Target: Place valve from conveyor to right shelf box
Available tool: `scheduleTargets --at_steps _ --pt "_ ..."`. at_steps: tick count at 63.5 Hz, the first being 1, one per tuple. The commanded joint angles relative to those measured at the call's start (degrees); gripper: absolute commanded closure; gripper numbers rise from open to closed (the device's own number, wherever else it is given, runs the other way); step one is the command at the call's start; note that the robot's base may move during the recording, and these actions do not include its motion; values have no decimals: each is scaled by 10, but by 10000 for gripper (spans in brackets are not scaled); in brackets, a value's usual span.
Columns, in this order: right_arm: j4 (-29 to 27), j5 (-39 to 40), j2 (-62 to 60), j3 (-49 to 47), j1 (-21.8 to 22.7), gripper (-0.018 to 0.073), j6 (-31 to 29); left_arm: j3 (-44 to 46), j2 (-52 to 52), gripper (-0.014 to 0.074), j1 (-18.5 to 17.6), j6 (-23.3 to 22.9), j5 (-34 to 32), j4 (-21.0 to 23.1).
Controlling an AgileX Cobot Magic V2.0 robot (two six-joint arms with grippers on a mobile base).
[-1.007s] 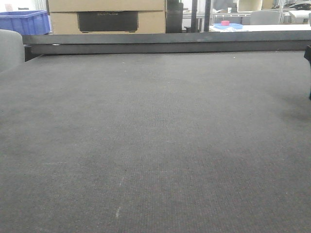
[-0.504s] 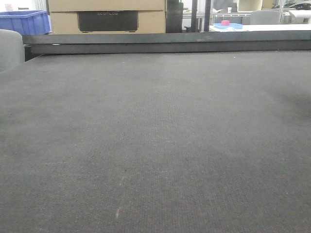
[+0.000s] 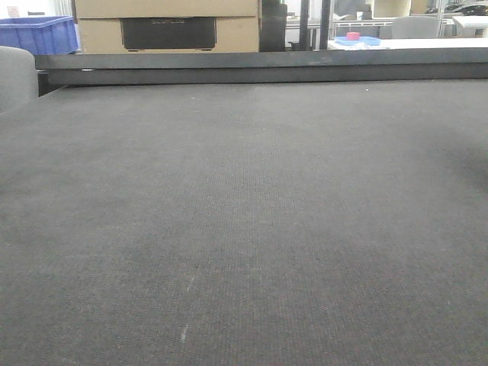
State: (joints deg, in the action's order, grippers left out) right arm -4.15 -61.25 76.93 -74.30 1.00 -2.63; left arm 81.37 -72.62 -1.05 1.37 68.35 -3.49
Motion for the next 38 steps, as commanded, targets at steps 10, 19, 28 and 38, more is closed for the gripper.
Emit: scheduleTargets --at_steps 10,19,28,38 --pt "5 5 -9 -9 0 717 -1 102 -149 -3 32 51 16 52" --pt "5 3 -9 -9 0 717 -1 103 -201 -3 88 91 16 112" --pt "5 3 -9 -9 0 717 -1 95 -230 -3 105 106 16 74" --pt "5 4 -9 -9 0 717 -1 71 -250 -3 105 106 16 54"
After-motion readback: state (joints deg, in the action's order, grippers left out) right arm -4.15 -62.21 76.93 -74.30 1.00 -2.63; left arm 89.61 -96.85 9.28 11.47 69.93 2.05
